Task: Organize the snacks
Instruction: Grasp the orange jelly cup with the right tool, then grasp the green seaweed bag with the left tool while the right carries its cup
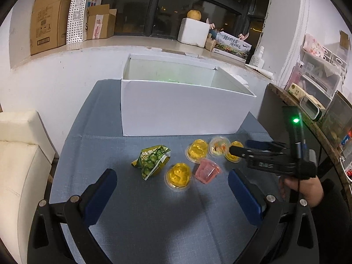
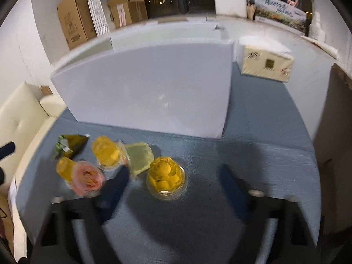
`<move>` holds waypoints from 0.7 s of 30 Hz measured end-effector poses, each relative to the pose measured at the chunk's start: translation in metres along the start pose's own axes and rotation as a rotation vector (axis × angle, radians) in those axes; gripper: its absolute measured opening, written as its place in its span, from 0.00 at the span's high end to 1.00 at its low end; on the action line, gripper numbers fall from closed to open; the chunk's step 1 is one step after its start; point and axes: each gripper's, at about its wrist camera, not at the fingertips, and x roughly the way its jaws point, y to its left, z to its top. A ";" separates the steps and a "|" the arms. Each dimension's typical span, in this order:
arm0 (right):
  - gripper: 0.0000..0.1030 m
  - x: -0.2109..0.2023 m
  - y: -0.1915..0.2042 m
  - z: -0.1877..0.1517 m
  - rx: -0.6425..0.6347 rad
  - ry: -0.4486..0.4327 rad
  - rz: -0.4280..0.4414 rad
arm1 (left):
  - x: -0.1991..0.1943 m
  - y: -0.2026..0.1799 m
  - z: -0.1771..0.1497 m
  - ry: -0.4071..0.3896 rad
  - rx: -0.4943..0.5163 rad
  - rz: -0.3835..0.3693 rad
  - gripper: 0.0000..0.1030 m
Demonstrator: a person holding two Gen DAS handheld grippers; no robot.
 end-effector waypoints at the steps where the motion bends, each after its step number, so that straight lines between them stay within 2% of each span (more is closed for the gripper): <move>1: 0.55 0.007 0.001 -0.001 -0.008 0.026 0.009 | 0.001 0.000 -0.001 0.002 -0.001 0.003 0.00; 3: 0.62 0.007 0.002 -0.003 -0.018 0.006 0.016 | 0.001 0.000 -0.002 0.003 -0.002 -0.002 0.00; 6: 0.62 0.003 0.001 -0.009 0.001 -0.007 0.058 | 0.003 0.002 -0.003 0.010 -0.008 0.000 0.00; 11: 0.63 -0.017 -0.001 -0.021 0.025 -0.063 0.080 | 0.008 0.006 -0.006 0.023 -0.019 0.010 0.00; 12: 0.66 -0.021 -0.001 -0.022 0.025 -0.072 0.083 | 0.009 0.006 -0.005 0.024 -0.018 0.011 0.00; 16: 0.66 -0.032 0.004 -0.027 0.014 -0.072 0.060 | 0.016 0.007 -0.001 0.034 -0.008 0.024 0.00; 21: 0.66 -0.034 0.002 -0.027 0.017 -0.081 0.074 | 0.022 0.012 -0.005 0.054 -0.020 0.023 0.00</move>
